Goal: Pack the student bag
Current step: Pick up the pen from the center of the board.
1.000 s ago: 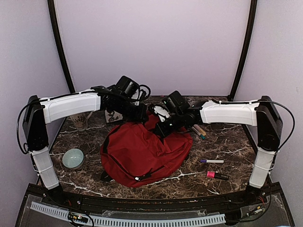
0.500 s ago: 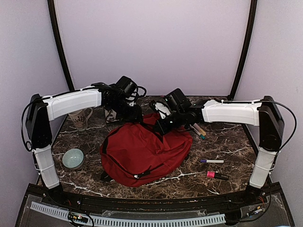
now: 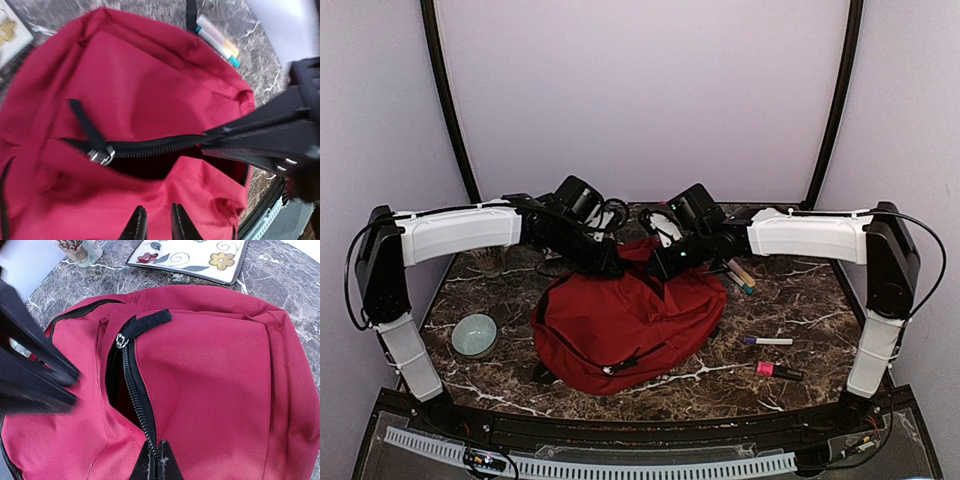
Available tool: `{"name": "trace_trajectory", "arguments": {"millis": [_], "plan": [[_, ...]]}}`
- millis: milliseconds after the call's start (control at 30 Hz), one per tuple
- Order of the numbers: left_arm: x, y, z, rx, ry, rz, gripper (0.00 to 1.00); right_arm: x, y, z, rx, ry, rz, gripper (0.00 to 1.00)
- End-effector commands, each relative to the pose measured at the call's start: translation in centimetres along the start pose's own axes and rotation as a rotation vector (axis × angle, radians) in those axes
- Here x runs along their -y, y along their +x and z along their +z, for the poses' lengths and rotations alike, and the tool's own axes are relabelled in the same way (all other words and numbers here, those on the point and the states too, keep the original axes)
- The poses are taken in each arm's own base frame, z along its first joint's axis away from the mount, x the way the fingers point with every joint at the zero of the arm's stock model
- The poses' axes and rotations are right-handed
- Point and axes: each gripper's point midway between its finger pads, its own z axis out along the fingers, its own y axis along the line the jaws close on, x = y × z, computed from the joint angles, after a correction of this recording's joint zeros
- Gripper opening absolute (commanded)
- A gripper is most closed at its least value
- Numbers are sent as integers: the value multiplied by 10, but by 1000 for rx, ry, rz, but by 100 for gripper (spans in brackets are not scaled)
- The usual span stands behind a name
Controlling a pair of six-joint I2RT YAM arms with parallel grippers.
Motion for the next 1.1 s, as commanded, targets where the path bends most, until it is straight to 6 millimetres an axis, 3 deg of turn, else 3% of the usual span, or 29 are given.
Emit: {"name": "trace_trajectory", "arguments": {"millis": [0,133,267,533,667,833,1067], "plan": [[-4,7,35,-81,-14,-20,18,4,-18,-1,44,0,19,0],[-24,13,59,-178,-125,-47,13,7,-13,5,16,-5,35,0],[-23,13,61,-187,-120,-44,13,8,-1,13,-35,-12,48,0],[-3,-12,26,-85,-69,6,20,16,9,14,-67,16,58,0],[2,-22,10,-46,-70,19,28,14,8,12,-69,-7,65,14],[1,-23,1,-38,-88,15,29,7,1,9,-67,-43,68,25],[4,-30,-13,2,-94,-9,31,-14,-13,-6,-37,-133,59,31]]}}
